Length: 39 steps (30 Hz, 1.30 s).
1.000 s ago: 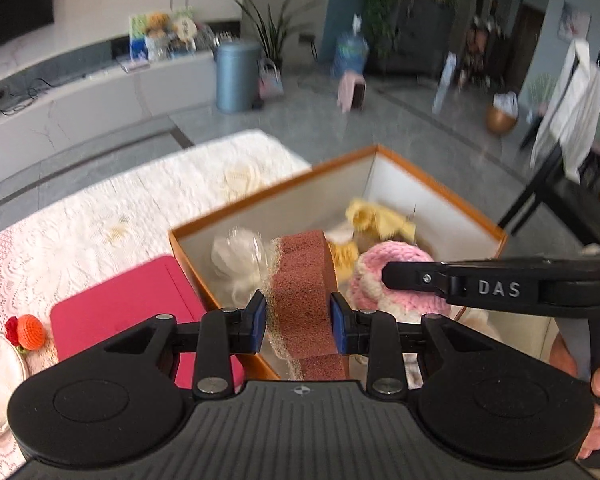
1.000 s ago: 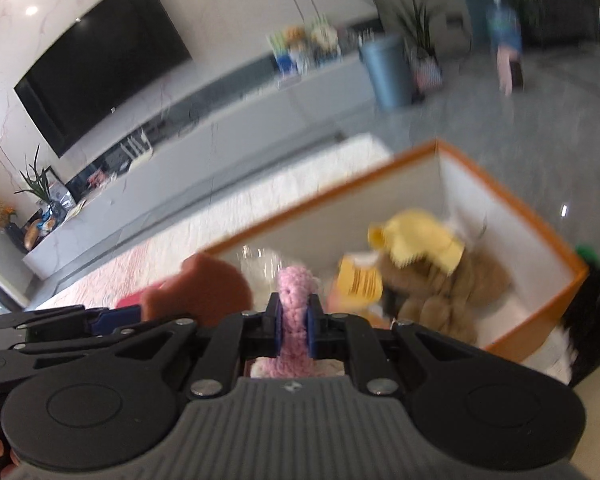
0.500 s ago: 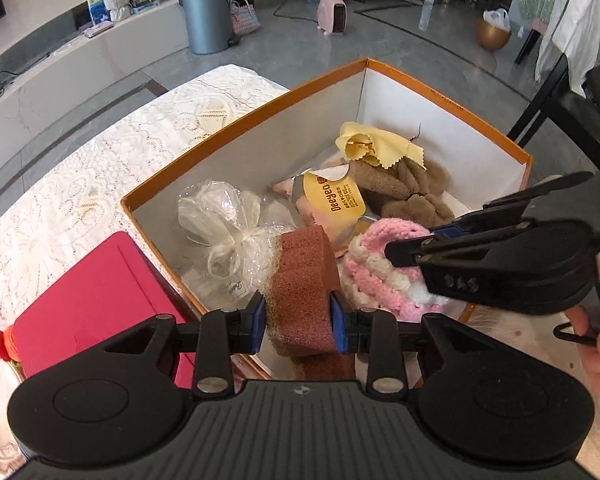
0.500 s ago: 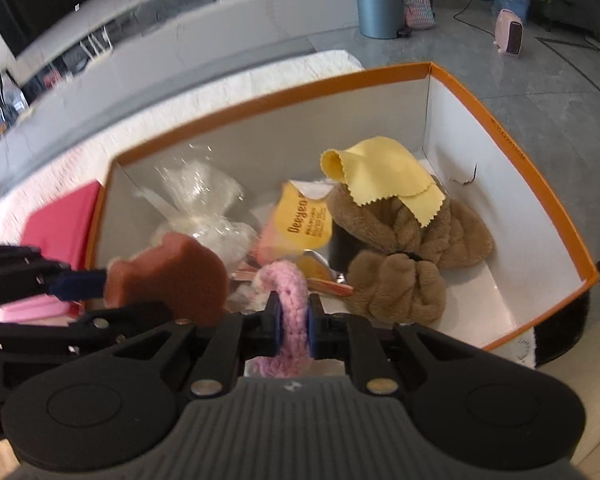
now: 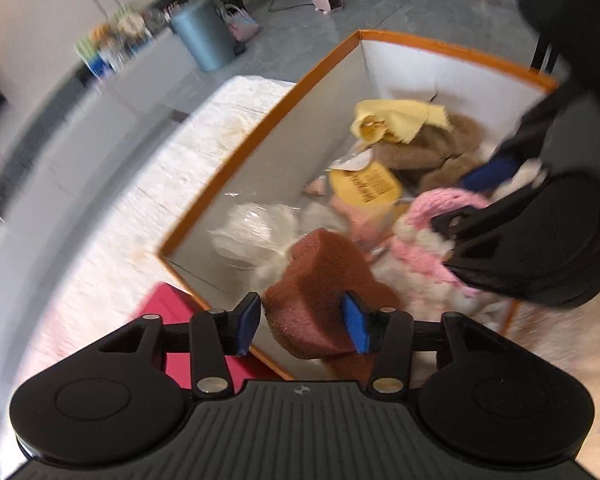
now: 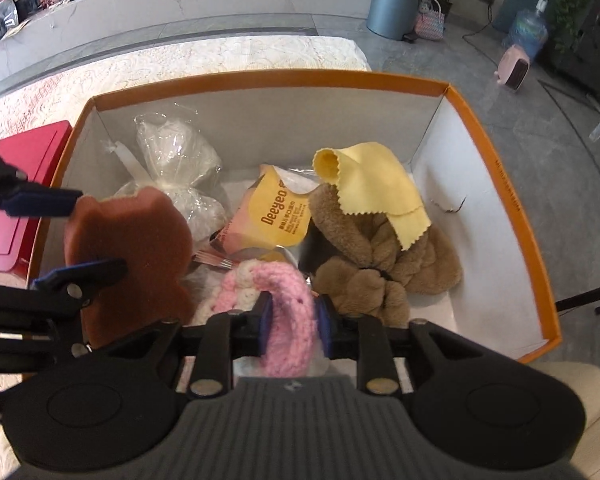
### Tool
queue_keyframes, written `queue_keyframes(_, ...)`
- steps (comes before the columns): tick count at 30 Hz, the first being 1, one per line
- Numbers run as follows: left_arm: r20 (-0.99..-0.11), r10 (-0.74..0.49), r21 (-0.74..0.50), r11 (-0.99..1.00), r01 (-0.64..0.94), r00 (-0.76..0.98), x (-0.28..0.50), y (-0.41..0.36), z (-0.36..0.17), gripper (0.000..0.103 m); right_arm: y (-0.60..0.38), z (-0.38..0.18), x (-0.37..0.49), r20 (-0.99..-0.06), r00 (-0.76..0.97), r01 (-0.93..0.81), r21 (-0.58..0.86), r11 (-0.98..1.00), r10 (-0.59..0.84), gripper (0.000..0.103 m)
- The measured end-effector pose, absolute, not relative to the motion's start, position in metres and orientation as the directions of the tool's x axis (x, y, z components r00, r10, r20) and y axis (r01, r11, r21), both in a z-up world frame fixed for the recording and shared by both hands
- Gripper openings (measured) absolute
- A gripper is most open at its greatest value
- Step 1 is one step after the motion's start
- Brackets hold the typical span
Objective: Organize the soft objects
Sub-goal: 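Lower both items into the box and open both tools, then withdraw both open tools from the box toward the white pouch and orange toy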
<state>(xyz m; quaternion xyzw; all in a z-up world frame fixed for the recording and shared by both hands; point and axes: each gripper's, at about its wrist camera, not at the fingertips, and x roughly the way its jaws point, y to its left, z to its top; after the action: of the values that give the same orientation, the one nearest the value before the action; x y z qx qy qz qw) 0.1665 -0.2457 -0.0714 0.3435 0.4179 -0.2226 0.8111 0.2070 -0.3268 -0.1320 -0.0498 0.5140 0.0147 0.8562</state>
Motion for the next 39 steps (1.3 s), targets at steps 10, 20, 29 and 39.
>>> queue_keyframes(10, -0.784, -0.117, 0.398, 0.658, 0.639, 0.609, 0.153, -0.242, -0.051, 0.067, -0.329, -0.098, 0.191, -0.855, 0.516, -0.068, -0.095, 0.993, -0.047, 0.063)
queue_keyframes(20, -0.735, -0.168, 0.386, 0.692, 0.609, 0.657, 0.117, -0.208, -0.009, 0.067, -0.306, -0.060, 0.153, -0.815, 0.578, -0.079, -0.105, 0.991, -0.040, 0.073)
queue_keyframes(29, -0.654, -0.217, 0.342, 0.770, 0.539, 0.725, 0.076, -0.164, 0.020, 0.067, -0.272, -0.042, 0.111, -0.787, 0.617, -0.121, -0.076, 0.990, 0.015, 0.075)
queue_keyframes(39, -0.577, -0.184, 0.218, 0.904, 0.367, 0.796, 0.038, -0.103, 0.036, 0.067, -0.225, -0.039, 0.062, -0.719, 0.681, -0.138, 0.055, 0.989, 0.135, 0.075)
